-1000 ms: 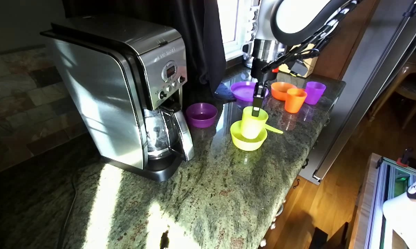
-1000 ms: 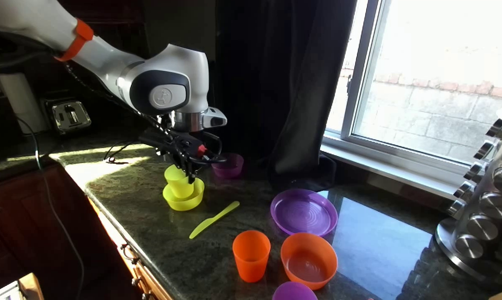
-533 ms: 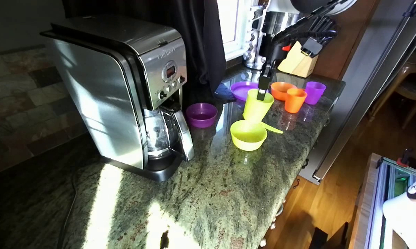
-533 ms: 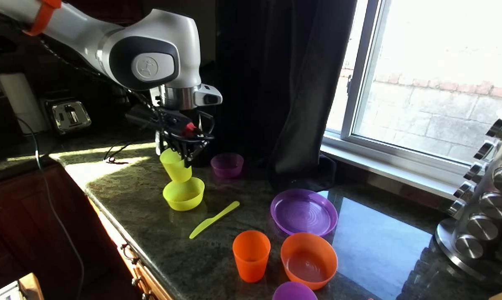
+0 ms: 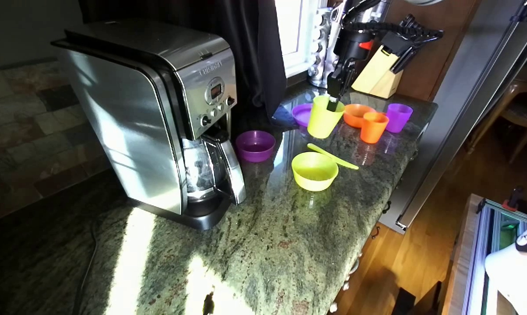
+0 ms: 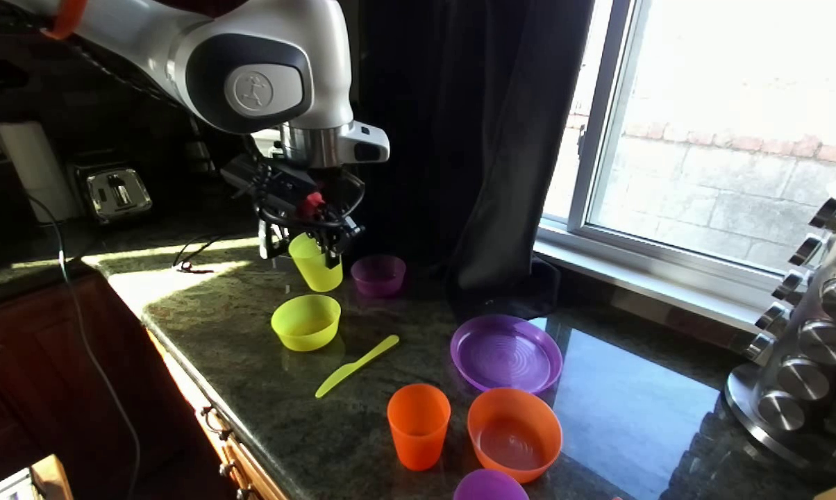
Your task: Remove the knife and cup from the yellow bowl
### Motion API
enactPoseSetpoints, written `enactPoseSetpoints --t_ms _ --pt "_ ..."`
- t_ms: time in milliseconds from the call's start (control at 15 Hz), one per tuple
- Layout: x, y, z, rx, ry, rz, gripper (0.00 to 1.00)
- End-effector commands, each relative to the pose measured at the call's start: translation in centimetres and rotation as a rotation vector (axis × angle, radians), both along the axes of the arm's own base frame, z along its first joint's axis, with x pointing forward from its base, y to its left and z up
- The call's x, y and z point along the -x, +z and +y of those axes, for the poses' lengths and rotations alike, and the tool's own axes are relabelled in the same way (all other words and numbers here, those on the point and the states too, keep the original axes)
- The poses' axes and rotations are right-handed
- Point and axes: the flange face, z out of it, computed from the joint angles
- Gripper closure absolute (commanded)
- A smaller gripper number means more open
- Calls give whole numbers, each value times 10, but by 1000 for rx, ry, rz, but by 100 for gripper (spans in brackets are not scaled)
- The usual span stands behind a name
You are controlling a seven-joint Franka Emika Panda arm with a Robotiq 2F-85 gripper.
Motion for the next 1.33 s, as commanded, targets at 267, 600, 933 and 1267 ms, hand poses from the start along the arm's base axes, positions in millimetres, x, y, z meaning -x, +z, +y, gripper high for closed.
enactPoseSetpoints --t_ms 267,600,933,1267 --pt "-30 -23 -10 11 -213 95 99" --pt "-46 -44 -25 -7 -321 147 99" --pt "-54 -61 -40 -15 -364 211 99" --pt "-61 -74 -45 -7 -383 247 99"
